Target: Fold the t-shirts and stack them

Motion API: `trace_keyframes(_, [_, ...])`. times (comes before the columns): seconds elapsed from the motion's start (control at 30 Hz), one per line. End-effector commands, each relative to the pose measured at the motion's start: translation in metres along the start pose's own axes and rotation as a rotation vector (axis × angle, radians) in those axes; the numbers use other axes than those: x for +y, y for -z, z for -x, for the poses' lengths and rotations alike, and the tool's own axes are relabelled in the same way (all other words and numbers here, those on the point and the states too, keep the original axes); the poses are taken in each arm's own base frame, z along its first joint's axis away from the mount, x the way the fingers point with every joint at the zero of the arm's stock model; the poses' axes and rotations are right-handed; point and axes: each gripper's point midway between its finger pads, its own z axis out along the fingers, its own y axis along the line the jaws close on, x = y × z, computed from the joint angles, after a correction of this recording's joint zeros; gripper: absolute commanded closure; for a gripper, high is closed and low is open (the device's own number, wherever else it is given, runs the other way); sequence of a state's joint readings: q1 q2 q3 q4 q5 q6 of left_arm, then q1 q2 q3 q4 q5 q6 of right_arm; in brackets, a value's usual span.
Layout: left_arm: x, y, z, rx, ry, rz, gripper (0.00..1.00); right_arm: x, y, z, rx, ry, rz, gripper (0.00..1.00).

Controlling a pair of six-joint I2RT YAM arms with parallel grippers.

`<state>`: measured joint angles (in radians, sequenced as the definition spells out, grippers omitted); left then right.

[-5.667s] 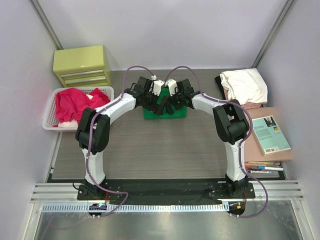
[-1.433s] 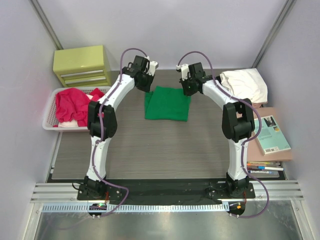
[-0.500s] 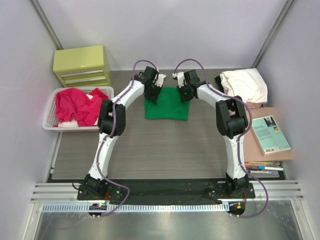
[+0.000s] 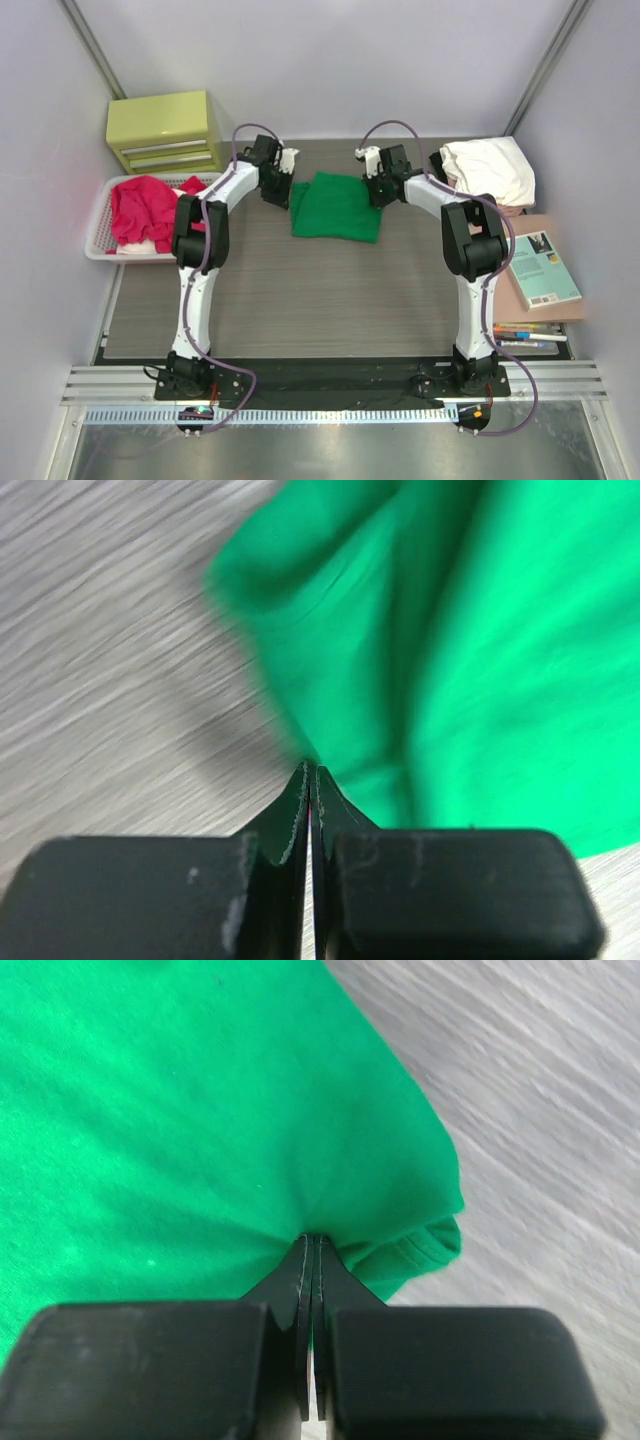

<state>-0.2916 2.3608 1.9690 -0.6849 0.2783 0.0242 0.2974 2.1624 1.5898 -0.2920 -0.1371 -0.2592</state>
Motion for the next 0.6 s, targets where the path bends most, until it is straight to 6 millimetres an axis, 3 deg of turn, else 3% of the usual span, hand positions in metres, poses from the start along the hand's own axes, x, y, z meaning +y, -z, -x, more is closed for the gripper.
trace_keyframes(0.0, [0.006,0.020,-0.003,-0.009,-0.004,0.032,1.00,-0.021,0.024,-0.023,0.055,-0.027,-0.047,0.99])
trace_keyframes(0.1, [0.004,0.023,-0.002,-0.014,-0.004,0.029,1.00,-0.021,0.029,-0.026,0.053,-0.026,-0.052,0.99])
trace_keyframes(0.37, [-0.003,0.042,0.003,-0.049,-0.019,0.017,1.00,-0.012,0.054,-0.011,-0.023,-0.035,-0.020,0.99])
trace_keyframes(0.5, [-0.012,0.058,-0.002,-0.068,-0.048,0.010,1.00,-0.004,0.076,-0.009,-0.050,-0.015,0.003,0.99])
trace_keyframes(0.53, [-0.018,0.069,-0.004,-0.082,-0.067,0.016,1.00,0.000,0.079,-0.016,-0.048,0.006,0.008,0.99])
trace_keyframes(0.57, [-0.018,0.073,-0.001,-0.114,-0.084,0.033,1.00,-0.001,0.097,-0.004,-0.099,0.020,-0.010,0.99])
